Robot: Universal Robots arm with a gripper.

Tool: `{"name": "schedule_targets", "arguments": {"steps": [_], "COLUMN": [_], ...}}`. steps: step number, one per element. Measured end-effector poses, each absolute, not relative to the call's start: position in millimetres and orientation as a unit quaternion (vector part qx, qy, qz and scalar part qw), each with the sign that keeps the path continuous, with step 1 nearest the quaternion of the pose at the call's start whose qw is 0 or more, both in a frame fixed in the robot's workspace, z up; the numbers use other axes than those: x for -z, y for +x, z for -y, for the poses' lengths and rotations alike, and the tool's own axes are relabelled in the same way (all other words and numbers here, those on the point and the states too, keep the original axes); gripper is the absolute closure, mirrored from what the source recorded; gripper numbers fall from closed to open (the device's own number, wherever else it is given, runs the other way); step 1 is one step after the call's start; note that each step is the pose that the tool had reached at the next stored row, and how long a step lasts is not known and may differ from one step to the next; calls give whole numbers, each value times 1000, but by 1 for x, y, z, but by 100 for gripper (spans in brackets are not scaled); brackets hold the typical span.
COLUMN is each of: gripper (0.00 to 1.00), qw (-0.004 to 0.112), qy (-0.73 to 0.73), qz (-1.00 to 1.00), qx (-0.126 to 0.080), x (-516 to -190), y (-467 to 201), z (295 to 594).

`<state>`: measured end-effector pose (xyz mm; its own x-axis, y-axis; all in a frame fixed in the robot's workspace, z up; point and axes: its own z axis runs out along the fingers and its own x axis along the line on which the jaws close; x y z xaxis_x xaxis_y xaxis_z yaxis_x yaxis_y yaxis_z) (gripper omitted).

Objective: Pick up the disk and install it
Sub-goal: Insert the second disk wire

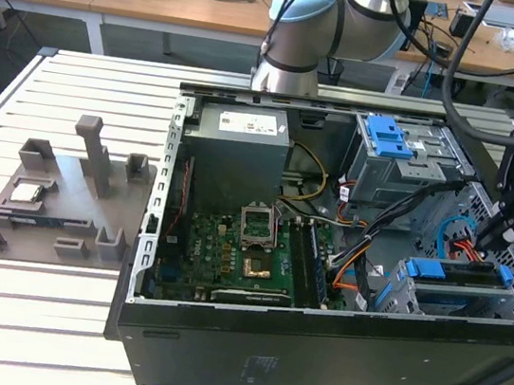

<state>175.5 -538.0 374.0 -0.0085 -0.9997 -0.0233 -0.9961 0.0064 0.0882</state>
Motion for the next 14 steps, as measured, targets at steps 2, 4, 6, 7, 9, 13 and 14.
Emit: {"name": "schedule_targets", "arguments": {"steps": [2, 4, 6, 7, 9, 13, 14], "gripper": [84, 84, 84, 84, 84, 84, 84], "qw": [23, 23, 23, 23, 23, 23, 23], "qy": [704, 704, 705, 705, 707, 709, 709], "qz": [709, 709, 708, 707, 706, 704, 703], "qx": [40, 40, 40, 40, 40, 40, 39], "x": [-370, -365, -361, -360, -358, -356, -355], "y": [175, 175, 175, 175, 175, 175, 175], "z": [538, 538, 540, 541, 542, 542, 542]}}
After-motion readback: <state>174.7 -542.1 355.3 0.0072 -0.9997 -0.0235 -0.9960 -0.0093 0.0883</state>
